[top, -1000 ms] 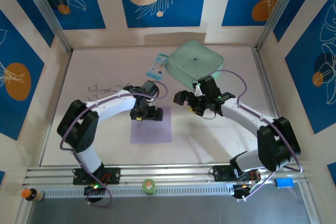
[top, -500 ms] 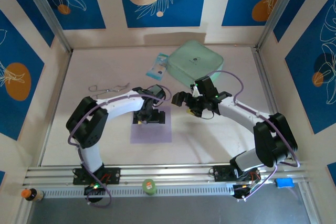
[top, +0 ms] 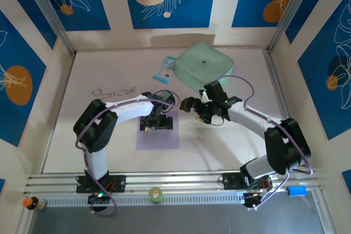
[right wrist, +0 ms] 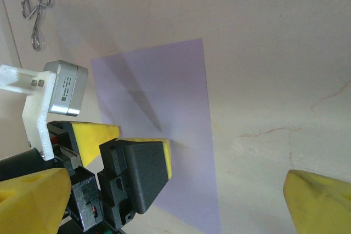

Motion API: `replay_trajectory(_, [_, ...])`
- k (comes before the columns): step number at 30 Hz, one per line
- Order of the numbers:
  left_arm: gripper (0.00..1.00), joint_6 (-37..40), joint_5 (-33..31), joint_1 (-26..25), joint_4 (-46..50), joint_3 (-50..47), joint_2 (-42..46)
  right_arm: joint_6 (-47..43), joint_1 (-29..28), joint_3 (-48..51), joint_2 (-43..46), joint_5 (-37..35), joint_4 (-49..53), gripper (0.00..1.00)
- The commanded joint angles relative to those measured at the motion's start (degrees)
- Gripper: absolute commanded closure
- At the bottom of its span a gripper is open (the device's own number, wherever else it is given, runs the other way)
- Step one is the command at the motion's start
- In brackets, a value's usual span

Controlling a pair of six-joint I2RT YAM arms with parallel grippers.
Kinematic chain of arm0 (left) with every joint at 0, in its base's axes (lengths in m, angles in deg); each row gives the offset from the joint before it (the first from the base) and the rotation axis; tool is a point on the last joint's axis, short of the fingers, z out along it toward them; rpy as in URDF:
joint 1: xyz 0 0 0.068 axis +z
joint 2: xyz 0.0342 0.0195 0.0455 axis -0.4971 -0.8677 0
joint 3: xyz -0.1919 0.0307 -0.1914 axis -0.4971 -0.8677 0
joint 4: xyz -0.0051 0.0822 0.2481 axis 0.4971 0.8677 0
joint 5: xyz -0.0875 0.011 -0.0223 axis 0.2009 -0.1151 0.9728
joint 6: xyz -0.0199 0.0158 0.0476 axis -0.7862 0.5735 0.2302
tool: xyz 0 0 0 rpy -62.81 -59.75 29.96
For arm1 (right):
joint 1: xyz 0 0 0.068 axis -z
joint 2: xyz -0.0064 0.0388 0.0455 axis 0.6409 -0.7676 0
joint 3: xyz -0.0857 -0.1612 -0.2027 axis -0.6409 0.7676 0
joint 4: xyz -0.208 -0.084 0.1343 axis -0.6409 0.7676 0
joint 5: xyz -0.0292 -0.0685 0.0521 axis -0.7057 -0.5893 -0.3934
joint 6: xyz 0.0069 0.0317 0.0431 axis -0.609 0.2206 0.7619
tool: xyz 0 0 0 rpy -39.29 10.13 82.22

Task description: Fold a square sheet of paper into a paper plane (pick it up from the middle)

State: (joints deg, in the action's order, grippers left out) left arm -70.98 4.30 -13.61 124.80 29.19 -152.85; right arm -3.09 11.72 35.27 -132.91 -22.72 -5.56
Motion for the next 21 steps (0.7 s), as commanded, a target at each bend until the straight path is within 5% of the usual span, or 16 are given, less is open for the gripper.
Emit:
replay_trajectory(1, [0.00, -0.8, -0.8, -0.5, 0.4, 1.2, -1.7, 1.1, -0.2, 1.1, 0.6, 0.0, 0.8, 0.00])
replay_trajectory(21, [0.00, -0.9, -0.2, -1.4, -1.3, -0.8, -4.3, 1.6, -0.1, 3.3, 1.4, -1.0, 0.2, 0.00])
